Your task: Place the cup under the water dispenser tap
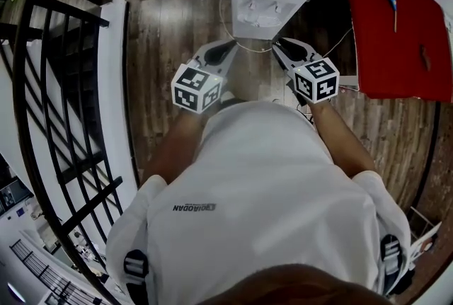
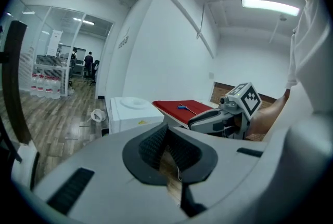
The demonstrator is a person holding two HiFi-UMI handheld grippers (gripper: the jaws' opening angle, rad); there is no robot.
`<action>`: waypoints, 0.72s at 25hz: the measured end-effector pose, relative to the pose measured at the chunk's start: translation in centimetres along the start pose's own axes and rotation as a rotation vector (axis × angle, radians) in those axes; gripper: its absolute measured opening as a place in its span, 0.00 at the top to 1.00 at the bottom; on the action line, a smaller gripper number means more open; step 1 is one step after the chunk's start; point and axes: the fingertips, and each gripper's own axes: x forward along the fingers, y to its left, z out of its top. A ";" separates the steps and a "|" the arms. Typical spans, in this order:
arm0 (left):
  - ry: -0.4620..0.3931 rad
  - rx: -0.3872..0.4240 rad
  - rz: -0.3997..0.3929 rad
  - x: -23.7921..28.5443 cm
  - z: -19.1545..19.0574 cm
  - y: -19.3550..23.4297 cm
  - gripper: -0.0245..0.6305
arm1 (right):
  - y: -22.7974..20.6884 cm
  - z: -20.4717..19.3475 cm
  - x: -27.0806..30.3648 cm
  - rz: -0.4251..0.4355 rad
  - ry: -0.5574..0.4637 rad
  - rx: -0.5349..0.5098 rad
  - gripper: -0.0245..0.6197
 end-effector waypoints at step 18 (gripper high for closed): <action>-0.010 -0.039 0.082 5.8 -0.1 -12.3 0.97 | -6.8 -3.4 -11.2 0.089 -0.058 0.044 0.85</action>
